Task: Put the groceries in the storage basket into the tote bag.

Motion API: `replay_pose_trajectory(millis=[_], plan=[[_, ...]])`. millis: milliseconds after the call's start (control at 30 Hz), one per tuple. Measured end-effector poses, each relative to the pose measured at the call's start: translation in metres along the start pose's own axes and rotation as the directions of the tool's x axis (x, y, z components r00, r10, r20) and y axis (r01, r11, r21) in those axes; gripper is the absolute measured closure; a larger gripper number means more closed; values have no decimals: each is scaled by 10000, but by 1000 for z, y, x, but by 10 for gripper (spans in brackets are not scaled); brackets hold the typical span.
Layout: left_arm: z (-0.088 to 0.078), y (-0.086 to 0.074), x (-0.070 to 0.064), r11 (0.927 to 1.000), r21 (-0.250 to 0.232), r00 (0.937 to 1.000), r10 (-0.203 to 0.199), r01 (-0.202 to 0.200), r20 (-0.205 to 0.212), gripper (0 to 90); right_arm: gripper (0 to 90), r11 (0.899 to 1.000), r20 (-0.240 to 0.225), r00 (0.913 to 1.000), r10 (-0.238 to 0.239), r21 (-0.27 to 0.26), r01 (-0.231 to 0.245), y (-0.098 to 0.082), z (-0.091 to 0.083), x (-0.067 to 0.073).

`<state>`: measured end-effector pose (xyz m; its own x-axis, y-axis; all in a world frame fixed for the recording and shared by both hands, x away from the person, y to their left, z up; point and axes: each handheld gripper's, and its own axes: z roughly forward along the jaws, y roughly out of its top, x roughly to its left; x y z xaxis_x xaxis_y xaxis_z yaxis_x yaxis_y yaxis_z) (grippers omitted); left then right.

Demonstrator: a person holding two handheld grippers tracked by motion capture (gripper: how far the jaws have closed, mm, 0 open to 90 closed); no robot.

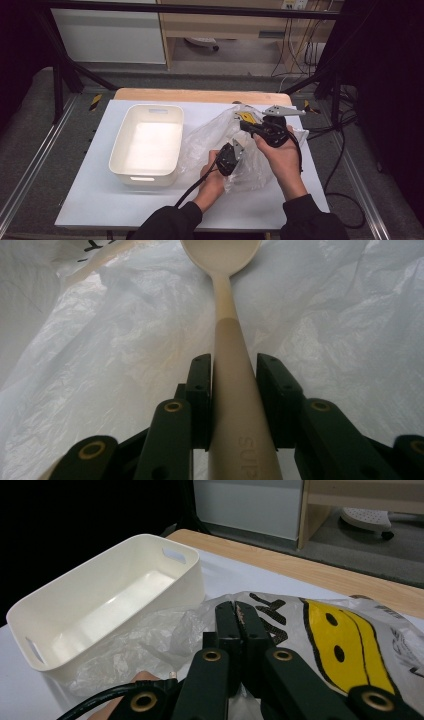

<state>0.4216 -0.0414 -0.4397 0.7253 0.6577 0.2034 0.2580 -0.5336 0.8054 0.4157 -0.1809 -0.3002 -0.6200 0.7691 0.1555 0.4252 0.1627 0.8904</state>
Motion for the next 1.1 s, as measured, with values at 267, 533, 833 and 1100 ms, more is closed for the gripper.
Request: replay_pose_trajectory(millis=[267, 533, 833, 1100], plan=[[5, 4, 3, 9997, -100, 9997, -219, 220, 110, 688, 900, 10000, 47, 10000, -8, -16, 8, 0, -3, -1], [12, -6, 6, 9990, 213, 9991, -404, 400, 155, 686, 900, 10000, 37, 10000, 43, 53, -43, -4, -3, -3], [19, -11, 10, 9931, 1058, 9969, -570, 511, 536, 685, 900, 9996, 87, 10000, 24, 281, -27, -16, 3, -2], [2, -18, 10, 9882, 744, 9846, -1415, 1342, 1028, 570, 900, 9991, 112, 9998, 182, 380, -186, -25, 10, -6]])
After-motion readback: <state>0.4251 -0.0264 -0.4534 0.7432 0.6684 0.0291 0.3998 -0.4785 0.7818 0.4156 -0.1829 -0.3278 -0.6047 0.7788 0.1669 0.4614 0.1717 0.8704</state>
